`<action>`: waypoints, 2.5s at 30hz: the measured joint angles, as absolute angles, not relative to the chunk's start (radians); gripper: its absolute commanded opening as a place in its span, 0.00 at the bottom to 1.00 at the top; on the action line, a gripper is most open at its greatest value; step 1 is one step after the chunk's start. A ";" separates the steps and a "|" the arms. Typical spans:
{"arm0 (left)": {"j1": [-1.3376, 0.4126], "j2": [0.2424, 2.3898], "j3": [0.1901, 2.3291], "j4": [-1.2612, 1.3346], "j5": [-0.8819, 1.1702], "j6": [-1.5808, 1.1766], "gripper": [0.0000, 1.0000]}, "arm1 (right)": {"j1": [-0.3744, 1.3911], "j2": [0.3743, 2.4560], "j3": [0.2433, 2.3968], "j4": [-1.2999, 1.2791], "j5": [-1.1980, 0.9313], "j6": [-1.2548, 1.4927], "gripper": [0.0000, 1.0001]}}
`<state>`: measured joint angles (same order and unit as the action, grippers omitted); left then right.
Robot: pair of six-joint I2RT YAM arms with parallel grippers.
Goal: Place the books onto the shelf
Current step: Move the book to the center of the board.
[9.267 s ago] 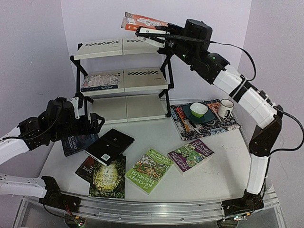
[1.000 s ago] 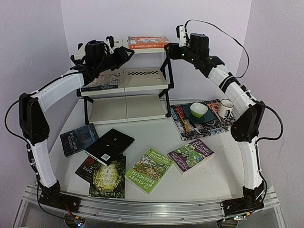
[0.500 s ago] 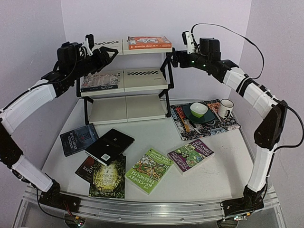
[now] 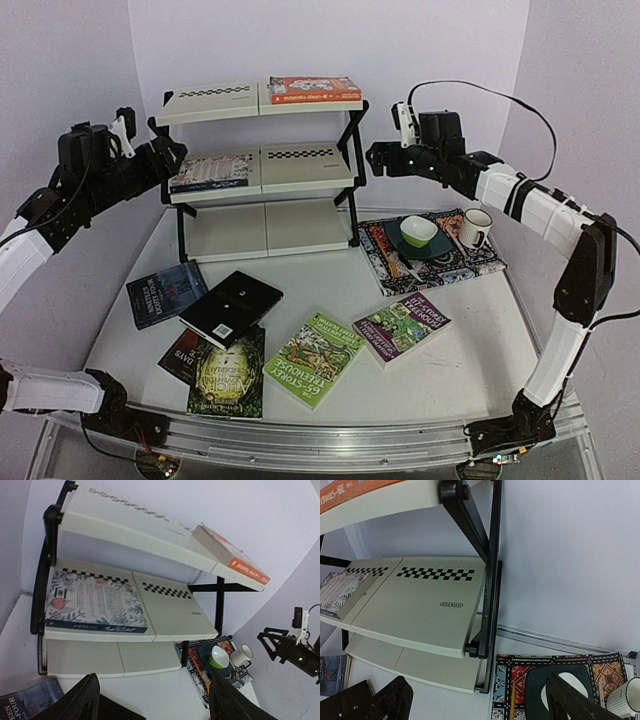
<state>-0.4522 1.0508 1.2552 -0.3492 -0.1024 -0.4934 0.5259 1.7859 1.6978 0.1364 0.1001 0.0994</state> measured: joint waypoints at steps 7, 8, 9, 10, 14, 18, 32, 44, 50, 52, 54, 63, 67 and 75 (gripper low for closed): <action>-0.423 1.022 1.147 -0.474 -0.175 -0.543 0.89 | 0.526 1.785 1.613 0.167 0.131 0.224 0.88; -0.423 1.018 1.132 -0.483 -0.181 -0.555 0.91 | 0.526 1.783 1.589 0.170 0.130 0.242 0.88; -0.422 1.012 1.111 -0.493 -0.187 -0.578 0.93 | 0.526 1.779 1.555 0.166 0.128 0.267 0.89; -0.422 1.004 1.087 -0.504 -0.189 -0.600 0.95 | 0.526 1.776 1.523 0.160 0.124 0.292 0.89; -0.413 0.983 0.994 -0.548 -0.185 -0.706 1.00 | 0.526 1.764 1.426 0.118 0.068 0.396 0.90; -0.344 0.981 0.873 -0.535 -0.117 -0.832 1.00 | 0.531 1.745 1.363 0.079 0.002 0.482 0.92; -0.094 0.968 0.680 -0.505 -0.149 -1.027 1.00 | 0.648 1.676 1.223 0.053 -0.108 0.537 0.95; 0.048 1.065 0.613 -0.306 -0.188 -0.940 1.00 | 0.721 1.719 1.223 0.070 -0.206 0.517 0.96; 0.154 1.263 0.652 -0.269 -0.108 -0.902 1.00 | 0.721 1.719 1.221 0.089 -0.229 0.491 0.96; 0.176 1.315 0.672 -0.271 -0.070 -0.880 1.00 | 0.721 1.719 1.217 0.091 -0.233 0.484 0.96; 0.194 1.353 0.697 -0.271 -0.031 -0.862 1.00 | 0.721 1.719 1.212 0.091 -0.237 0.477 0.96; 0.235 1.571 0.851 -0.328 0.062 -0.801 1.00 | 0.721 1.719 1.205 0.092 -0.258 0.468 0.96; 0.234 1.646 0.932 -0.398 0.058 -0.781 1.00 | 0.721 1.718 1.196 0.093 -0.258 0.467 0.96; 0.229 1.762 1.101 -0.590 0.022 -0.740 1.00 | 0.721 1.709 1.180 0.094 -0.259 0.466 0.96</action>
<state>0.2287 1.7622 1.1007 -0.5900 0.0223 -0.7399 0.7208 1.7088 1.1797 0.0937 -0.2592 0.4664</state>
